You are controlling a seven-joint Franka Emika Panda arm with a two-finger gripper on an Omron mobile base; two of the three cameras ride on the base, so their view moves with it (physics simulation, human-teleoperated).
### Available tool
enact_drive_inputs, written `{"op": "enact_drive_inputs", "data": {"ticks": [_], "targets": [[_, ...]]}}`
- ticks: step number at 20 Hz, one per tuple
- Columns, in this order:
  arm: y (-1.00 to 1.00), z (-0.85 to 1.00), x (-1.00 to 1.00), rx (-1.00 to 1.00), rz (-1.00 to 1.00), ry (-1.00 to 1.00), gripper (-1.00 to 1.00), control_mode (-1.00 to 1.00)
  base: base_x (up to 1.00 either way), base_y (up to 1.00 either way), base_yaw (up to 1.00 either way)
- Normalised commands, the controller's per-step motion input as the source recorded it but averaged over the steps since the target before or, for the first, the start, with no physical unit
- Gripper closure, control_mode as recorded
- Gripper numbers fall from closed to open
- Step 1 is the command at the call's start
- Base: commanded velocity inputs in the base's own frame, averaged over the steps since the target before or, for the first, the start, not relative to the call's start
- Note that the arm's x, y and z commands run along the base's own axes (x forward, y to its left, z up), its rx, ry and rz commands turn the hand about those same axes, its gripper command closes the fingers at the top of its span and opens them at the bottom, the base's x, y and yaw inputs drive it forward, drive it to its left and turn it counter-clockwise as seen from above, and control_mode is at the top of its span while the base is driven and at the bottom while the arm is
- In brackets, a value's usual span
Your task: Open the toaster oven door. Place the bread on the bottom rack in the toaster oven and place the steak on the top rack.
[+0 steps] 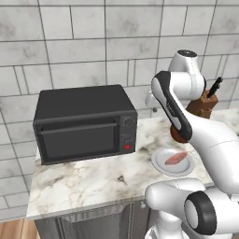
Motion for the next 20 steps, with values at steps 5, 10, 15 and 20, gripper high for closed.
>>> {"op": "enact_drive_inputs", "data": {"ticks": [5, 10, 15, 20], "targets": [[0.00, 0.00, 0.00, 0.00, 0.00, 0.00, -1.00, 1.00, 0.00, 0.00, 0.00], [0.54, -0.12, 0.00, -0.26, 0.05, 0.02, -1.00, -1.00, 0.00, 0.00, 0.00], [1.00, 0.00, -0.54, -0.70, 0.23, -0.02, -1.00, -1.00, 0.00, 0.00, 0.00], [1.00, -0.06, -0.69, -0.80, 0.30, 0.00, -1.00, -1.00, 0.00, 0.00, 0.00]]}}
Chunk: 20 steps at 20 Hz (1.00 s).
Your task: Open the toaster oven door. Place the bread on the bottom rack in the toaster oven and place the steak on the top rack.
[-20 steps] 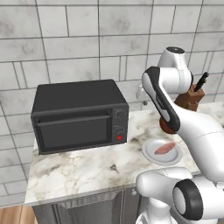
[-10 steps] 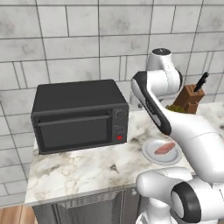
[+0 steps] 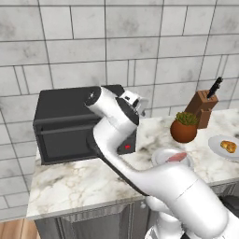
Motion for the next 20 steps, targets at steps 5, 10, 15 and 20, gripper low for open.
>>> {"op": "enact_drive_inputs", "data": {"ticks": [5, 10, 15, 20], "targets": [[1.00, -0.31, -0.03, -0.53, 0.25, -0.03, -1.00, -1.00, 0.00, 0.00, 0.00], [0.62, -0.22, 0.28, -0.16, 0.04, -0.05, -1.00, -1.00, 0.00, 0.00, 0.00], [0.20, -0.32, 0.65, 0.00, 0.09, -0.08, -1.00, -1.00, 0.00, 0.00, 0.00], [0.17, -0.39, 0.48, 0.01, 0.12, -0.21, -1.00, -1.00, 0.00, 0.00, 0.00]]}}
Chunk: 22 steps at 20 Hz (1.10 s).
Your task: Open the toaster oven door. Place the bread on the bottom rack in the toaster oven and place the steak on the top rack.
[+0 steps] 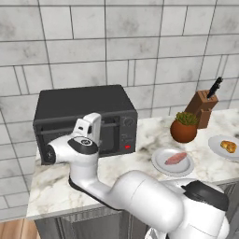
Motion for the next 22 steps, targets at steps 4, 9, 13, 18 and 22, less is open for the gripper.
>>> {"op": "enact_drive_inputs", "data": {"ticks": [4, 9, 13, 18, 22], "targets": [[0.00, -0.22, 0.53, 0.04, 0.07, -0.13, -1.00, -1.00, 0.00, 0.00, 0.00], [0.01, -0.08, 0.36, 0.00, 0.06, -0.07, -1.00, -1.00, 0.00, 0.00, 0.00], [0.13, -0.35, 0.17, -0.01, 0.08, 0.03, 1.00, -1.00, 0.00, 0.00, 0.00], [0.24, -0.35, -0.05, -0.09, 0.12, 0.16, 1.00, -1.00, 0.00, 0.00, 0.00], [0.05, -0.15, -0.87, -0.35, 0.16, 0.48, 1.00, -1.00, 0.00, 0.00, 0.00]]}}
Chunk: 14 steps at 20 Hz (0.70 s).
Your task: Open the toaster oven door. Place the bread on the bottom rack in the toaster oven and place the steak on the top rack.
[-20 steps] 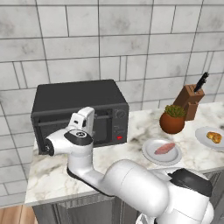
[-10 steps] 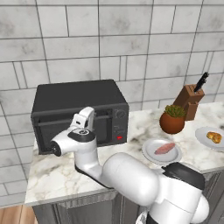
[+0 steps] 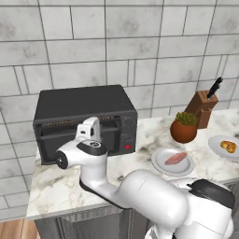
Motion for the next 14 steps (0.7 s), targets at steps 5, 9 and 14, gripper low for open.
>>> {"op": "enact_drive_inputs", "data": {"ticks": [5, 9, 14], "targets": [[0.01, -0.47, -1.00, -0.28, 0.22, 0.55, 1.00, -1.00, 0.00, 0.00, 0.00], [0.00, -0.74, -1.00, -0.21, 0.27, 0.52, 1.00, -1.00, 0.00, 0.00, 0.00], [0.05, 0.06, -0.88, -0.15, 0.22, 0.30, -1.00, -1.00, 0.00, 0.00, 0.00]]}}
